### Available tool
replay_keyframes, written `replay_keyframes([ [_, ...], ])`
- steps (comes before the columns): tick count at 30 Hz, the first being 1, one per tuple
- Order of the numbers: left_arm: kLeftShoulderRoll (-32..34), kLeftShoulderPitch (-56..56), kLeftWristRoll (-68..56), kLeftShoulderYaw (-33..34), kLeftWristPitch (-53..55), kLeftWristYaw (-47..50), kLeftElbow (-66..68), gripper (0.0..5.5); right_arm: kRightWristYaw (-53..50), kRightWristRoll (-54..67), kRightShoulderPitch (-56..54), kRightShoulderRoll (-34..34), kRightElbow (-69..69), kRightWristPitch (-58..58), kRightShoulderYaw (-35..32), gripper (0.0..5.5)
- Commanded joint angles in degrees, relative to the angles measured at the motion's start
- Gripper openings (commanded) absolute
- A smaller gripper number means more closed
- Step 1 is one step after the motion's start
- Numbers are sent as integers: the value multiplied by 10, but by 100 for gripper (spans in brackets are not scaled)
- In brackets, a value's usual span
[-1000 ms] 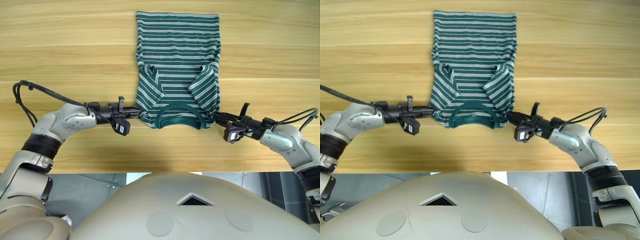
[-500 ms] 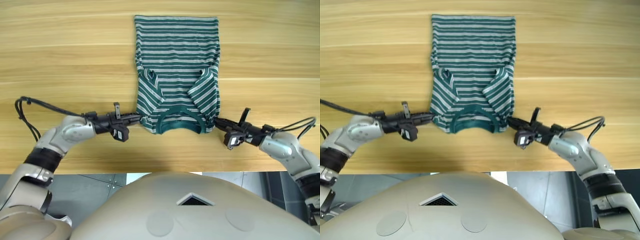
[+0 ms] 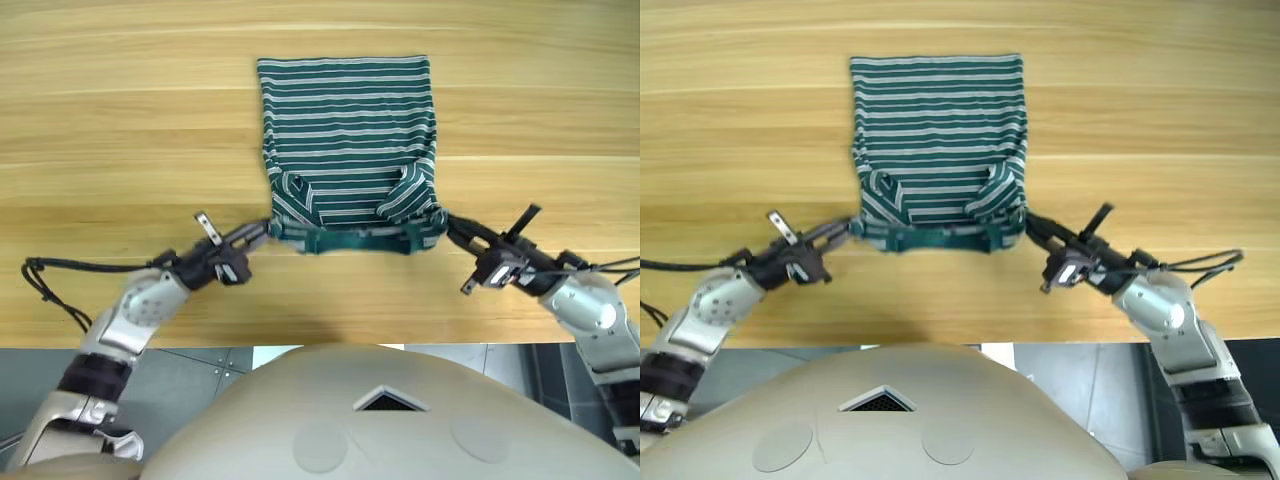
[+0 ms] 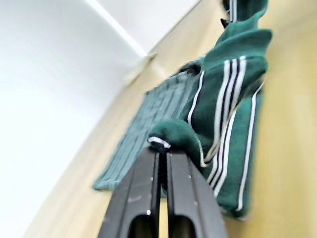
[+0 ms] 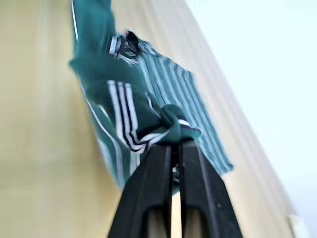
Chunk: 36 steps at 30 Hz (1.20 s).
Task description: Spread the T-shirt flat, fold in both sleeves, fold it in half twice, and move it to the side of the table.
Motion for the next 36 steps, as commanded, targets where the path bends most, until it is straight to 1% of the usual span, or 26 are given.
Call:
replay_keyframes([
  [1, -42, -96, 25, 10, 24, 17, 58, 0, -16, -36, -140, 45, 96, 8, 8, 0],
  [4, -65, -162, 39, 11, 34, 23, 92, 0, -34, -72, -225, 74, 170, -1, 20, 0],
  [7, -88, -240, 62, 3, 37, 32, 165, 0, -59, -109, -298, 103, 243, -12, 37, 0],
  [14, -150, -420, 120, -22, 28, 92, 415, 0, -167, -200, -465, 179, 456, -8, 80, 0],
  [18, -178, -471, 154, -44, 29, 136, 527, 0, -220, -225, -527, 209, 557, -14, 100, 0],
  [23, -195, -501, 172, -55, 42, 181, 606, 0, -263, -239, -577, 233, 649, -8, 118, 0],
  [24, -197, -504, 170, -54, 44, 183, 615, 0, -270, -241, -585, 237, 663, -7, 120, 35],
  [26, -198, -508, 164, -50, 52, 186, 633, 0, -286, -245, -600, 246, 693, 1, 123, 69],
  [27, -199, -510, 162, -47, 57, 188, 640, 28, -292, -245, -607, 251, 706, 8, 124, 83],
  [30, -203, -526, 156, -39, 73, 195, 657, 71, -311, -248, -624, 263, 737, 30, 130, 131],
  [32, -208, -545, 149, -32, 90, 193, 670, 110, -320, -250, -639, 278, 754, 47, 135, 172],
  [36, -212, -582, 142, -22, 125, 206, 690, 161, -333, -251, -665, 308, 778, 75, 142, 227],
])
